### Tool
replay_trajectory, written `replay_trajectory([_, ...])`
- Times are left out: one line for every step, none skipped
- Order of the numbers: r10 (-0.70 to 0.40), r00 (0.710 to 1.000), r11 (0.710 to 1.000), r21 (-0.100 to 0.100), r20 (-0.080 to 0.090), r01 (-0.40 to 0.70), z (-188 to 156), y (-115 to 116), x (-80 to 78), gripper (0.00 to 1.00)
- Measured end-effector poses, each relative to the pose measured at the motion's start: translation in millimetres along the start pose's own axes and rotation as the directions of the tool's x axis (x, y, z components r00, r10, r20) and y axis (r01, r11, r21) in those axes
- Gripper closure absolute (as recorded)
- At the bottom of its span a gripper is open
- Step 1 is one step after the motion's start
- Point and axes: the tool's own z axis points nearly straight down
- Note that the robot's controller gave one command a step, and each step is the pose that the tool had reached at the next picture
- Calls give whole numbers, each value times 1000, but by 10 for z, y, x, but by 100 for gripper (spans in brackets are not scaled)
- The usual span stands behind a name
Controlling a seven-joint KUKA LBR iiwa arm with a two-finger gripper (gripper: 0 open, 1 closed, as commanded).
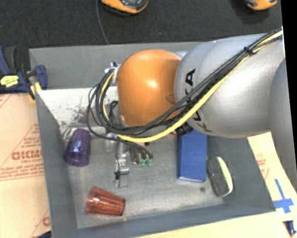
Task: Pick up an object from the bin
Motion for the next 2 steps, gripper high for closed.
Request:
replay_trajectory([0, 1000, 1000, 0, 0, 0, 0, 0, 0, 0])
replay_trajectory([71, 997, 998, -2, 4, -71, 589, -47, 135, 0])
